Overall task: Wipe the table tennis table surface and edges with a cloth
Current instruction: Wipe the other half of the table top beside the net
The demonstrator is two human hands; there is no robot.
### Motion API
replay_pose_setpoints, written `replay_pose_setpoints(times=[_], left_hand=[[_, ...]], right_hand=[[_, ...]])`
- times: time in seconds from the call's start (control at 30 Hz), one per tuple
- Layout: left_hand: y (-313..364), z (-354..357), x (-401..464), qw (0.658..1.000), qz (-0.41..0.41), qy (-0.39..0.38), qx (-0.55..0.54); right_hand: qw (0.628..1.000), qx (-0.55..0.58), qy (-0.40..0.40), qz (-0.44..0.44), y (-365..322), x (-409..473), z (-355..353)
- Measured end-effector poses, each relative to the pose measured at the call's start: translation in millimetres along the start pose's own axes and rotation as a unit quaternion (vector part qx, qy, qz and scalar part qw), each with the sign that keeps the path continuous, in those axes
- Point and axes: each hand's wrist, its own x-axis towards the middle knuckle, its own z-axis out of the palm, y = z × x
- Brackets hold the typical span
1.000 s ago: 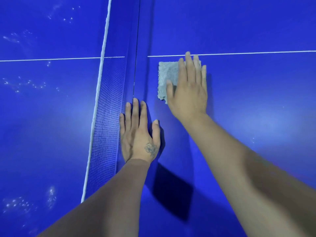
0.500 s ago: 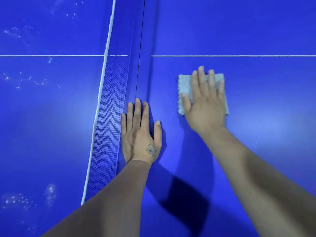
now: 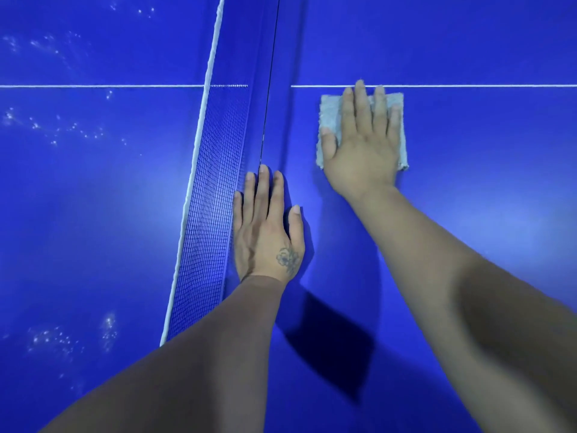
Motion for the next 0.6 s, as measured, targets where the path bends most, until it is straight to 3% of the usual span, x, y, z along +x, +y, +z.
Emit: replay_pose_setpoints(times=[0.23, 0.43, 0.6], left_hand=[[0.8, -0.9, 0.3, 1.0, 0.0, -0.01, 0.011], [1.5, -2.8, 0.3, 1.0, -0.005, -0.019, 0.009], [1.0, -3.6, 0.6, 1.0, -0.002, -0.018, 0.005]], right_hand=[[0.998, -0.003, 0.006, -0.065, 42.6, -98.8, -3.9], [0.999, -0.013, 0.022, 0.046, 103.5, -62.9, -13.3], [0.995, -0.007, 0.0, 0.097, 86.0, 1.3, -13.5]])
